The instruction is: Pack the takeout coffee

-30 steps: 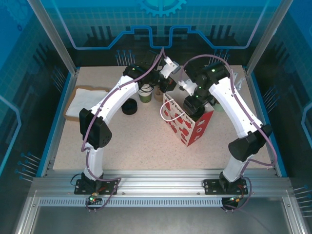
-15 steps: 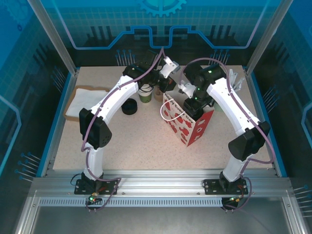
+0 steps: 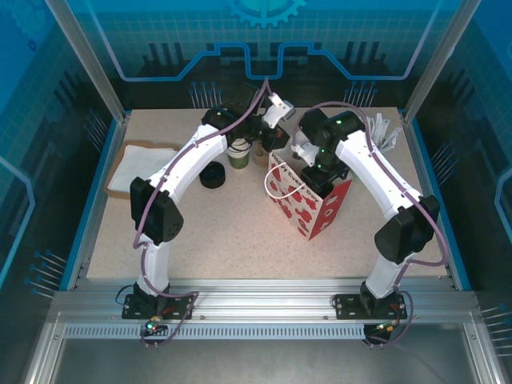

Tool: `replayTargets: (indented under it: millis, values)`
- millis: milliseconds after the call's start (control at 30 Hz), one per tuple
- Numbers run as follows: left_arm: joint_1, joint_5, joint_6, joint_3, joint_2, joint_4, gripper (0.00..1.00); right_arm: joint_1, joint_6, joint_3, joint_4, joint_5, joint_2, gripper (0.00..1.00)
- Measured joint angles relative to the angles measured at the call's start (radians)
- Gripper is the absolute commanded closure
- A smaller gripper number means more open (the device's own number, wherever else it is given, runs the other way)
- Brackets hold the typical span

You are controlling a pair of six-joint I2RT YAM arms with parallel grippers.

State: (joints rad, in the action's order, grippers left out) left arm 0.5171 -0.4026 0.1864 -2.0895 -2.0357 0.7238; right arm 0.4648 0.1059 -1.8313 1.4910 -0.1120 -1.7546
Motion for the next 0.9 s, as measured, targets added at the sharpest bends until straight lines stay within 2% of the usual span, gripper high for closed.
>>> replayTargets:
  millis: [900]
  values:
    - [-0.004, -0.007, 0.000, 0.012, 0.002, -0.015, 1.00, -0.008, -0.001, 0.112, -0.079, 0.015, 0.000, 0.68]
